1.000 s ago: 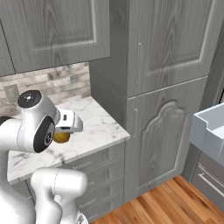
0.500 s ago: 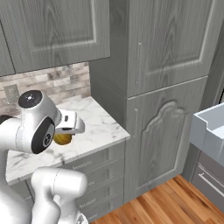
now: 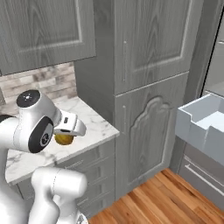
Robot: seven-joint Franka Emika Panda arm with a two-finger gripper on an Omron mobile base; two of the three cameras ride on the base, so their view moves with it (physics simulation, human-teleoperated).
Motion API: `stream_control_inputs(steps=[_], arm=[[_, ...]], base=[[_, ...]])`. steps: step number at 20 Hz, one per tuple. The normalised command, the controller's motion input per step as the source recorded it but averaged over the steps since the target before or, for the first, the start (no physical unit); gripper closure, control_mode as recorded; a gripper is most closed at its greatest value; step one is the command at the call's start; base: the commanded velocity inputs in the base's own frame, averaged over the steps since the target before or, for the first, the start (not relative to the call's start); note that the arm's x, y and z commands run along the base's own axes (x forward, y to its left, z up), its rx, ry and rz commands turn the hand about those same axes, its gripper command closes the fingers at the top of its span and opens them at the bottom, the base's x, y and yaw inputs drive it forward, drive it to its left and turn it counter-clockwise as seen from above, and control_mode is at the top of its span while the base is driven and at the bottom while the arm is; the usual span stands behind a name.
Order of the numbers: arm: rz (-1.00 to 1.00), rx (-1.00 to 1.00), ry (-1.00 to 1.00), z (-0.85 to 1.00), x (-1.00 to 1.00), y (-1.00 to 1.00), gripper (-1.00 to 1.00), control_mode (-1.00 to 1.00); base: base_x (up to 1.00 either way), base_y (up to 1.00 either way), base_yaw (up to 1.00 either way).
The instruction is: Place the eggplant and squash inside the fridge drawer. Close the drawer after placing the vegetables.
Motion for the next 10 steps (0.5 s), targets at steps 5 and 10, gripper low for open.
stream_control_inputs(steps=[5,10], arm=[[0.00,0.00,0.00,0.00,0.00,0.00,1.00,1.00],[0.00,0.00,0.00,0.00,0.00,0.00,1.00,1.00]], base=[[0.00,0.00,-0.54],[0.03,0.00,-0.58]])
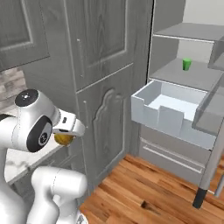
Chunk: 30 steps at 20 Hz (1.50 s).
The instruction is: Place the eggplant and squash inside the fridge drawer. Close the drawer after placing the vegetables.
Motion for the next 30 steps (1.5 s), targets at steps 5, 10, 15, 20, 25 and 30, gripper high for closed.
stream_control_inputs(steps=[5,10,15,20,25,30], arm=[[0.00,0.00,0.00,0.00,0.00,0.00,1.00,1.00],[0.00,0.00,0.00,0.00,0.00,0.00,1.00,1.00],[0.00,0.00,0.00,0.00,0.00,0.00,1.00,1.00],[0.00,0.00,0.00,0.00,0.00,0.00,1.00,1.00],[0.00,0.00,0.00,0.00,0.00,0.00,1.00,1.00],[0.00,0.00,0.00,0.00,0.00,0.00,1.00,1.00]], base=[[0.20,0.00,-0.59],[0.24,-0.19,-0.49],[0.40,-0.13,-0.39],[0.68,-0.02,-0.23],[0.74,-0.09,-0.06],[0.71,-0.05,0.00]])
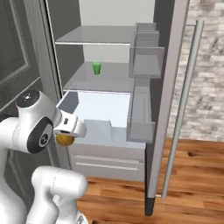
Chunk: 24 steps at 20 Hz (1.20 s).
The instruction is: Place the eggplant and squash inside the fridge drawer. Close the drawer after placing the vegetables.
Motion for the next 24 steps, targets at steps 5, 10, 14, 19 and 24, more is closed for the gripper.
stream_control_inputs(steps=[5,10,14,19,24], arm=[[0.00,0.00,0.00,0.00,0.00,0.00,1.00,1.00],[0.00,0.00,0.00,0.00,0.00,0.00,1.00,1.00],[0.00,0.00,0.00,0.00,0.00,0.00,1.00,1.00],[0.00,0.00,0.00,0.00,0.00,0.00,1.00,1.00],[0.00,0.00,0.00,0.00,0.00,0.00,1.00,1.00]], base=[[0.43,-0.25,0.01],[0.39,-0.03,0.08],[0.35,-0.11,0.11],[0.40,-0.17,0.11],[0.40,-0.20,0.11]])
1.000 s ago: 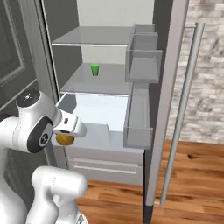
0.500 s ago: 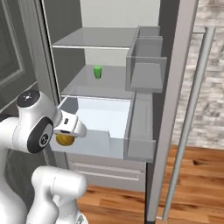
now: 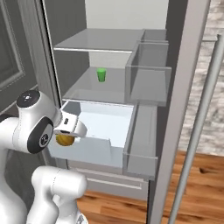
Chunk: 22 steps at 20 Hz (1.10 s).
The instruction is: Place the eggplant and squash inside the fridge drawer. Close the drawer after placing the vegetables.
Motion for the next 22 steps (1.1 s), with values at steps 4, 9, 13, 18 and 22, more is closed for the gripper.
stream_control_inputs(steps=[4,9,13,18,22], arm=[[0.00,0.00,0.00,0.00,0.00,0.00,1.00,1.00],[0.00,0.00,0.00,0.00,0.00,0.00,1.00,1.00],[0.00,0.00,0.00,0.00,0.00,0.00,1.00,1.00],[0.00,0.00,0.00,0.00,0.00,0.00,1.00,1.00],[0.00,0.00,0.00,0.00,0.00,0.00,1.00,1.00]], base=[[0.35,-0.23,0.10],[0.25,-0.26,0.06],[0.34,-0.30,0.06],[0.40,-0.30,0.05],[0.37,-0.28,0.05]])
